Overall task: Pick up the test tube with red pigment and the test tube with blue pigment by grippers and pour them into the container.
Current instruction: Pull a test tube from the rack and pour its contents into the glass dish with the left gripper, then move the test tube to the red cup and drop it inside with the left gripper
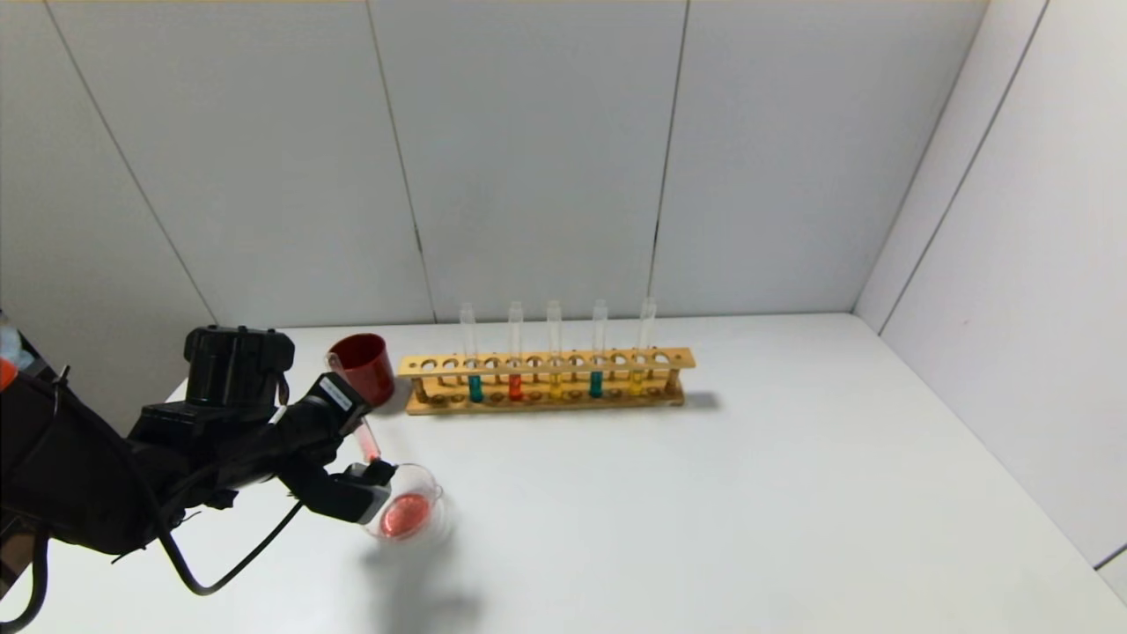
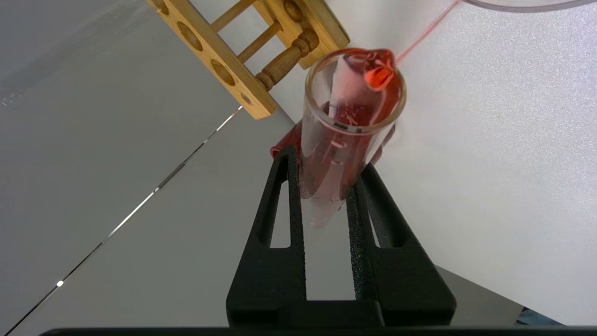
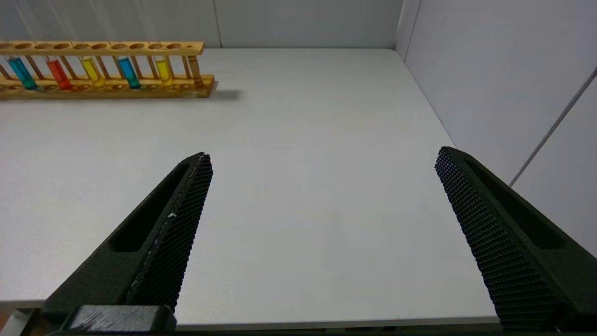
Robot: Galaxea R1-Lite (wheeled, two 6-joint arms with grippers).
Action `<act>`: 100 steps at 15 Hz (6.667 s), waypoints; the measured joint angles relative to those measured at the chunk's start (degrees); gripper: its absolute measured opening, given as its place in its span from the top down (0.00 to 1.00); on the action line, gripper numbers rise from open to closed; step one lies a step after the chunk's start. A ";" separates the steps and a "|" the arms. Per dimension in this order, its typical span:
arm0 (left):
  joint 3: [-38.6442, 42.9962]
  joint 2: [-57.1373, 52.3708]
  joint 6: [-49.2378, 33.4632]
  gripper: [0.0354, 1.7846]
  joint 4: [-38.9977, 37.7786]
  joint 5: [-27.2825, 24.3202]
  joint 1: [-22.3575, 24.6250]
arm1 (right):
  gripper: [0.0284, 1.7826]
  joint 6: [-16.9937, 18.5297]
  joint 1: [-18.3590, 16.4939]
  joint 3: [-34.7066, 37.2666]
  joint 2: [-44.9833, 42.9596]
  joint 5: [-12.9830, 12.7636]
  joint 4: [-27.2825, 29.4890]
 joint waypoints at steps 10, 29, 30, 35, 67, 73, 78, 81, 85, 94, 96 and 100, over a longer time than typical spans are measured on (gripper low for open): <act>0.00 -1.02 4.39 0.84 -0.02 0.04 -0.37 | 0.02 0.00 0.00 0.00 0.00 -0.02 0.02; 2.36 -2.90 7.56 0.84 -0.02 0.35 -2.46 | 0.02 0.00 0.00 0.00 0.00 0.00 0.02; 2.45 -2.90 8.08 0.84 -0.05 0.39 -2.57 | 0.02 0.00 0.00 0.00 0.00 0.00 0.02; 2.36 -3.47 12.50 0.84 -0.48 1.44 -2.86 | 0.02 0.00 0.00 0.00 0.00 0.00 0.02; 5.49 -6.17 20.48 0.84 -7.97 3.61 -4.99 | 0.02 0.00 0.00 0.00 0.00 -0.02 0.00; 6.61 -7.33 7.45 0.84 -8.02 4.45 -4.94 | 0.02 0.02 0.00 0.00 0.00 0.00 0.00; 6.11 -10.08 -14.01 0.84 -7.67 10.76 -4.89 | 0.02 0.00 -0.02 0.00 0.00 0.00 0.00; 5.29 -10.45 -33.33 0.84 -7.45 14.49 -4.96 | 0.02 0.00 0.00 0.00 0.00 -0.02 0.00; 2.30 -9.51 -61.28 0.84 -7.63 15.98 -4.99 | 0.02 0.00 0.00 0.00 0.00 0.00 0.00; -18.05 -2.97 -102.90 0.84 -4.72 15.57 1.38 | 0.02 0.00 0.00 0.00 0.00 0.00 0.00; -21.75 -0.44 -107.80 0.84 -0.96 15.15 2.78 | 0.02 0.00 0.00 0.00 0.00 0.00 0.00; -26.66 3.44 -116.48 0.84 6.12 11.24 3.30 | 0.02 0.00 0.00 0.00 0.00 0.00 0.00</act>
